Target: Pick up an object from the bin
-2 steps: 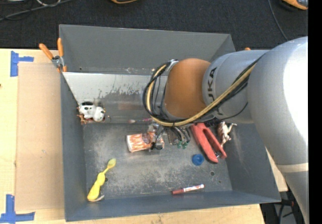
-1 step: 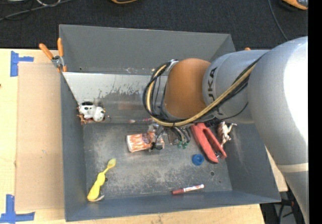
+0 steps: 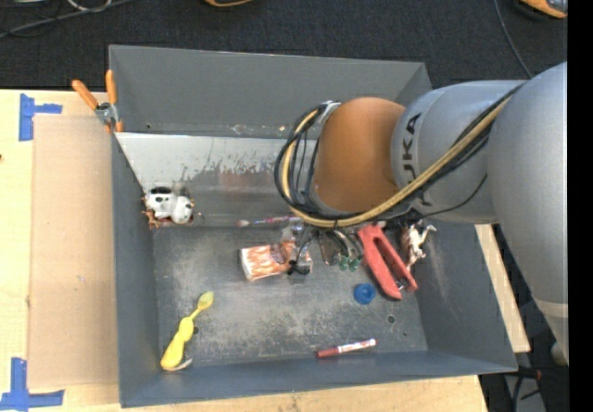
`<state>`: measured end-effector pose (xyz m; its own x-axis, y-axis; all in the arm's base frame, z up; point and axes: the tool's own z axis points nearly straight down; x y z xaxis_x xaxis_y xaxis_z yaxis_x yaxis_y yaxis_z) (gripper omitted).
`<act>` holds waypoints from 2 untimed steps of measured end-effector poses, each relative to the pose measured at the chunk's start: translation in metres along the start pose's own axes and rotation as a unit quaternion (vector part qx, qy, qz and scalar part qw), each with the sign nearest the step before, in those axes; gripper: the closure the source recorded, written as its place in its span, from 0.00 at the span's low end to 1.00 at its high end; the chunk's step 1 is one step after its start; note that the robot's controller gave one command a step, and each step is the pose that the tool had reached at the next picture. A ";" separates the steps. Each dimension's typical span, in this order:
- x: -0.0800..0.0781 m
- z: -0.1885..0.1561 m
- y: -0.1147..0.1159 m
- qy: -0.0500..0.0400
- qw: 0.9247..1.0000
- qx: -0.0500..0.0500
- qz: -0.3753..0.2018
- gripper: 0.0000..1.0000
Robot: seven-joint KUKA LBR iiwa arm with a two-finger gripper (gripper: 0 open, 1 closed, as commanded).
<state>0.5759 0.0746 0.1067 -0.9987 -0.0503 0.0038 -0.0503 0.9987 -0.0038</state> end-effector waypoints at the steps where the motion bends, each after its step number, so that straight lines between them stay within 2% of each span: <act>1: -0.004 -0.012 -0.009 -0.006 1.000 -0.001 0.006 1.00; 2: -0.002 -0.070 -0.009 -0.002 1.000 0.000 0.004 1.00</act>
Offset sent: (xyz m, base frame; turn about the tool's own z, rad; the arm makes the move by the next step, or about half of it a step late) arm 0.0046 -0.0038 0.1790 -0.0147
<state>0.5784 0.0663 0.1768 -0.9991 -0.0424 -0.0001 -0.0424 0.9991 -0.0031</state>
